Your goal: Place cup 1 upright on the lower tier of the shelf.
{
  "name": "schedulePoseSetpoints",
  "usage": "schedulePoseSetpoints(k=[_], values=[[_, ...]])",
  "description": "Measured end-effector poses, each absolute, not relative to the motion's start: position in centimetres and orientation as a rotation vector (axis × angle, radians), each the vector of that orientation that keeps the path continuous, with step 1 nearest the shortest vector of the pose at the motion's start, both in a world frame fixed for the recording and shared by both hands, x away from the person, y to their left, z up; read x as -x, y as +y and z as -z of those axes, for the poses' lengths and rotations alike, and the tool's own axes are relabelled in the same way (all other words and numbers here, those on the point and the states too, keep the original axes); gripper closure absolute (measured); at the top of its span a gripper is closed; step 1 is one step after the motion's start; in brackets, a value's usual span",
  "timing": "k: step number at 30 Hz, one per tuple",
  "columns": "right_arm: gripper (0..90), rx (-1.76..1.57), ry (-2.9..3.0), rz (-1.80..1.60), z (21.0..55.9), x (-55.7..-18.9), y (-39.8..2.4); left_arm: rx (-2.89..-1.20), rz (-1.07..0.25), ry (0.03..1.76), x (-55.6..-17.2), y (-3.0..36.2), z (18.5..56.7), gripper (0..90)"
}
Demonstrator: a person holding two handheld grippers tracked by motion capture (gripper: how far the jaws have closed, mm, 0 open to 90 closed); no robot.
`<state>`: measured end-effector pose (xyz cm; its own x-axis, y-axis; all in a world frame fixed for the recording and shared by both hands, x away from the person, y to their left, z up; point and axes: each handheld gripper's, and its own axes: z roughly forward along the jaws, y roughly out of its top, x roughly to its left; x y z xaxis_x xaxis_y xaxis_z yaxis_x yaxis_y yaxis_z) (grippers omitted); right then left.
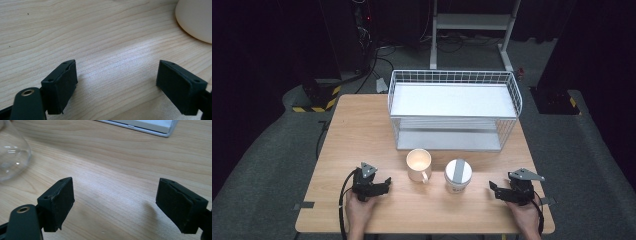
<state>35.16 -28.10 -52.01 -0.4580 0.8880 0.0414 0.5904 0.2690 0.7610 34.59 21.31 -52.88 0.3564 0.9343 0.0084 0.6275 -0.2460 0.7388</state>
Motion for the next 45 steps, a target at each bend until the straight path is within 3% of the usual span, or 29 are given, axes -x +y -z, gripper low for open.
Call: schedulePoseSetpoints(k=[23, 45], values=[[10.9, -1.086, 2.247, -1.238, 51.3, -32.4, -24.6, -1.977, -0.611, 1.36, -34.6, 21.4, 52.8, 17.2], [9.7, -0.966, 2.295, -1.334, 50.6, -32.9, -20.9, -1.973, -0.612, 1.362, -34.6, 21.4, 52.9, 17.6]])
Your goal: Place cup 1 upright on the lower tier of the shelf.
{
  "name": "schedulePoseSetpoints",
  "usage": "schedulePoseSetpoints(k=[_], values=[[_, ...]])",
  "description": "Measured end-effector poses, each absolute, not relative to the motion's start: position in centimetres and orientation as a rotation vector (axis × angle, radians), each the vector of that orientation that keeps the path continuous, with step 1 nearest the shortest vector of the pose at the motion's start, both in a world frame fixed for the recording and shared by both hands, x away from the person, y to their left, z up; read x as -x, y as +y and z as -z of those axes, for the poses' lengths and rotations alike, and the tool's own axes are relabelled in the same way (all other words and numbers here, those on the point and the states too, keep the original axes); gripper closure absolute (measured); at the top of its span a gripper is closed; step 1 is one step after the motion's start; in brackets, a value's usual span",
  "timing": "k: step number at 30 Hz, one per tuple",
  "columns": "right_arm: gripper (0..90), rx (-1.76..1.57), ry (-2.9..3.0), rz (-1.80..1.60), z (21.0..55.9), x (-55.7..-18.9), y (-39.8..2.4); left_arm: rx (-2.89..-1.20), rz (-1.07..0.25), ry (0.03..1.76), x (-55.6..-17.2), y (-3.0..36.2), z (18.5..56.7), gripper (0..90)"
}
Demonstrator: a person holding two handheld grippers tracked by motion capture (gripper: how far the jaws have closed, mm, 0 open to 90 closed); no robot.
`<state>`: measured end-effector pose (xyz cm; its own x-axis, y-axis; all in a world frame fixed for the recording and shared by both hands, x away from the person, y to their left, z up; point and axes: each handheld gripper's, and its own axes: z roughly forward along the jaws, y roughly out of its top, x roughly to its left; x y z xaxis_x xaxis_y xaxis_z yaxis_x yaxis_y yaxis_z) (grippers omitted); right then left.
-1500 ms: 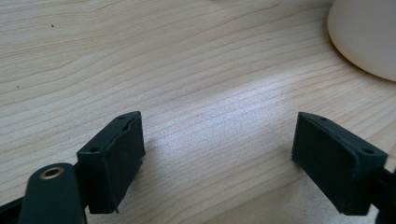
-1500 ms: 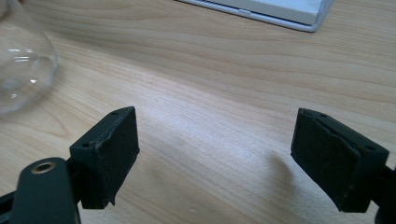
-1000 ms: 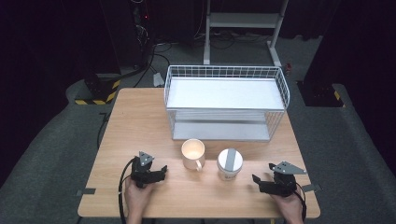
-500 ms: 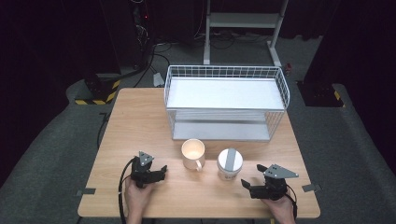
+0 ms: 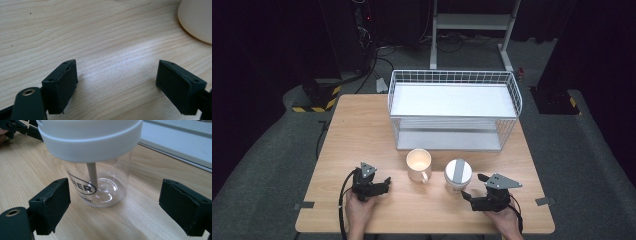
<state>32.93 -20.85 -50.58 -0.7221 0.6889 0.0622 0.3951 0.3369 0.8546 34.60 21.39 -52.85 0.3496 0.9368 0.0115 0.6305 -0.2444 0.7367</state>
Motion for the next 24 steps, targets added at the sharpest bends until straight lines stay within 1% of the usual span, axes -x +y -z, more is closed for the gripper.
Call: schedulePoseSetpoints(k=[24], values=[[9.7, -0.917, 2.325, -1.357, 51.0, -34.4, -17.7, -1.977, -0.612, 1.361, -34.6, 21.4, 52.8, 17.6]])
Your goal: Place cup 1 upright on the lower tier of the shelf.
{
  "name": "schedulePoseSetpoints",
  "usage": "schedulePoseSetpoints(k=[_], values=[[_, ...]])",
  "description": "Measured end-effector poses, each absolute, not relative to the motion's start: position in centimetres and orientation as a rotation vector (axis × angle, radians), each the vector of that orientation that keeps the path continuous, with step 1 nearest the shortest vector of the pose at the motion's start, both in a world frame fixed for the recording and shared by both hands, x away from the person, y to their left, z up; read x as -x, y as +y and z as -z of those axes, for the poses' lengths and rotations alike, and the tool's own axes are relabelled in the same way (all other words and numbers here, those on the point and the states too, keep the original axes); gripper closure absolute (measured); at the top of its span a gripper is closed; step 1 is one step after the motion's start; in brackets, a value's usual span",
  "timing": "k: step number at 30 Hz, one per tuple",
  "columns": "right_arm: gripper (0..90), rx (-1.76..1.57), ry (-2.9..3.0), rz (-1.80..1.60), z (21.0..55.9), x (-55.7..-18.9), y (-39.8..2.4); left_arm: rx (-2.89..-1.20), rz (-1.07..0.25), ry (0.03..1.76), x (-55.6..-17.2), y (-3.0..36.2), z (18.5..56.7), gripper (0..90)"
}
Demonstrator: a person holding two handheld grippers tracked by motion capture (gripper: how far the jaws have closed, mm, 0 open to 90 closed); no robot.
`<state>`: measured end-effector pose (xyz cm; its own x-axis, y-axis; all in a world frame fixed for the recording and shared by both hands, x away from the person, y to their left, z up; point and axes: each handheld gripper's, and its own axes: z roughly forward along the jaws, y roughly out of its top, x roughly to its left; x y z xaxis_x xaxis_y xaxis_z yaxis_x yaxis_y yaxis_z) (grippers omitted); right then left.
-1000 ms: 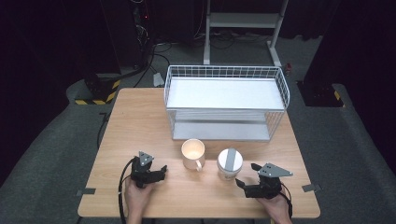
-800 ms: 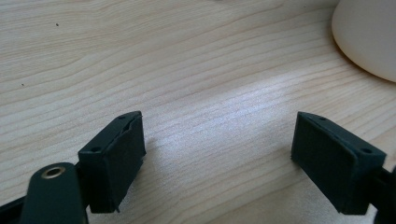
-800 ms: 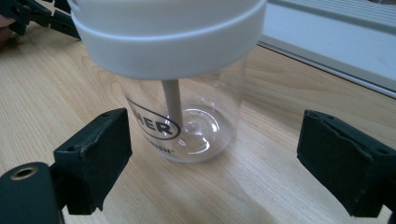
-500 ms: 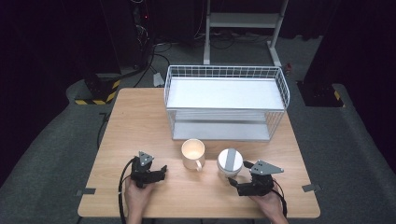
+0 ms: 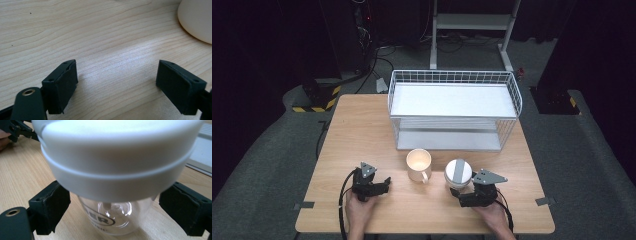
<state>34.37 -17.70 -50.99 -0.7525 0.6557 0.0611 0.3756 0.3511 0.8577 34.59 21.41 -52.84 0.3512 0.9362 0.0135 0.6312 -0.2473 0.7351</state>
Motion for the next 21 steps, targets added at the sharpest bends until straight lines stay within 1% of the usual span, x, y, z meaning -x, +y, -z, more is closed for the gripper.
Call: schedulePoseSetpoints(k=[9, 15, 18, 21], values=[[10.2, -0.909, 2.339, -1.33, 50.5, -35.0, -16.7, -1.976, -0.612, 1.361, -34.6, 21.4, 52.8, 17.6], [12.9, -0.909, 2.332, -1.317, 50.3, -35.1, -16.3, -1.977, -0.612, 1.361, -34.6, 21.4, 52.8, 17.6], [16.9, -0.897, 2.319, -1.307, 50.3, -35.2, -16.2, -1.976, -0.613, 1.362, -34.6, 21.4, 52.8, 17.5], [17.6, -0.889, 2.313, -1.309, 50.4, -35.2, -16.2, -1.976, -0.613, 1.363, -34.6, 21.4, 52.8, 17.5]])
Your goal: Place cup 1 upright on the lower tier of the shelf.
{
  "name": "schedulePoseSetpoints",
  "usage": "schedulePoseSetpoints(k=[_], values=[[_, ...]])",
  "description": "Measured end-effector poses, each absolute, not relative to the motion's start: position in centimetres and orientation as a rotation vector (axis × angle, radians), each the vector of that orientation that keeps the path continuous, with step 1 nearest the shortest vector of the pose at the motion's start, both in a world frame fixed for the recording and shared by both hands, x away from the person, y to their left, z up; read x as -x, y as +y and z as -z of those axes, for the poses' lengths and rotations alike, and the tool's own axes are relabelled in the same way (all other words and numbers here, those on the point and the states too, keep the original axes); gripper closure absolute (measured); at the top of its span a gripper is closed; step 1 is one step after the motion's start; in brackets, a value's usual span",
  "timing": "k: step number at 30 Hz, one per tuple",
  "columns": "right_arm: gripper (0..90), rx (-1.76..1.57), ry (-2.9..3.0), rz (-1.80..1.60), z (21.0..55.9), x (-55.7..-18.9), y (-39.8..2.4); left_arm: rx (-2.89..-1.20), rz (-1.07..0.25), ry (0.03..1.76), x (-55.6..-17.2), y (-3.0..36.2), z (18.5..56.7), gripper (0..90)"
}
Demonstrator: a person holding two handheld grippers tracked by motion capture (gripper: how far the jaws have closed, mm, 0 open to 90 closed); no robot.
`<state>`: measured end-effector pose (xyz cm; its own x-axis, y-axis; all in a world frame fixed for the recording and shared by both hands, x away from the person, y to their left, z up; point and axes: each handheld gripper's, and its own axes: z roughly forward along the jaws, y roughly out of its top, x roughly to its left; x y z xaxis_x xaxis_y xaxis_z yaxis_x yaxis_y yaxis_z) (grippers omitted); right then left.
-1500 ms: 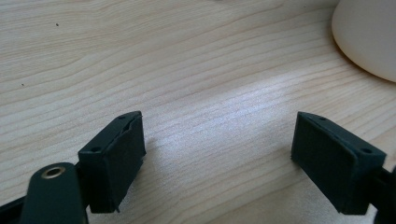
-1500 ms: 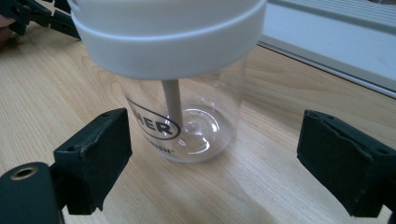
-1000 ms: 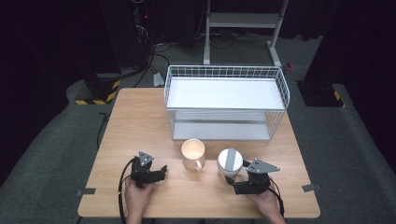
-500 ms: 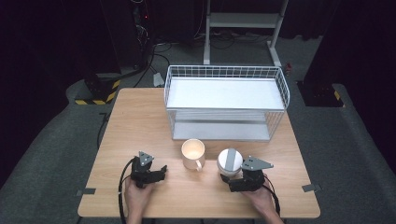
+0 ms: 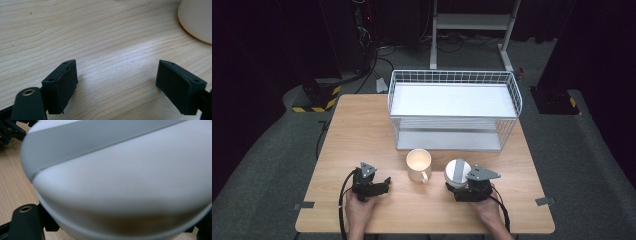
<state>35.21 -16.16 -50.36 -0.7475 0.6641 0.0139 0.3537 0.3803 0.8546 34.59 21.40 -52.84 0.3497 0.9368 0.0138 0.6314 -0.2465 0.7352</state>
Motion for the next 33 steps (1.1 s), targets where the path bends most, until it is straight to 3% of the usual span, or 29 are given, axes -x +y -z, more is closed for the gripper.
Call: schedulePoseSetpoints(k=[33], values=[[18.6, -0.839, 2.326, -1.3, 50.3, -35.19, -16.07, -1.966, -0.616, 1.369, -34.6, 21.39, 52.86, 17.5]])
